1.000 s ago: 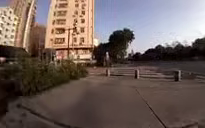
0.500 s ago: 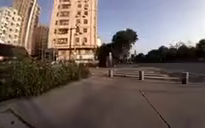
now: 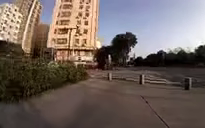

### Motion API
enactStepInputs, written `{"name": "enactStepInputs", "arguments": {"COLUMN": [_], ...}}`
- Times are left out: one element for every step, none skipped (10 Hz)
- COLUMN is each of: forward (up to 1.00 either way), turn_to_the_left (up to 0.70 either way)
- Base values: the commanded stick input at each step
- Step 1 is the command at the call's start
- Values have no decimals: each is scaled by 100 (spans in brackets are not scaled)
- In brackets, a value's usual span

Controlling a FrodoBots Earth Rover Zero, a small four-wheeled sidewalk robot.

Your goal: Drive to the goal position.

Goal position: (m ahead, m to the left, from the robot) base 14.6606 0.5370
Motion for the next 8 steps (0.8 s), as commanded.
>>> {"name": "enactStepInputs", "arguments": {"forward": [45, 45, 45, 45, 45, 45, 45, 45], "turn_to_the_left": [-3, 0, 0, 0, 0, 0, 0, 0]}}
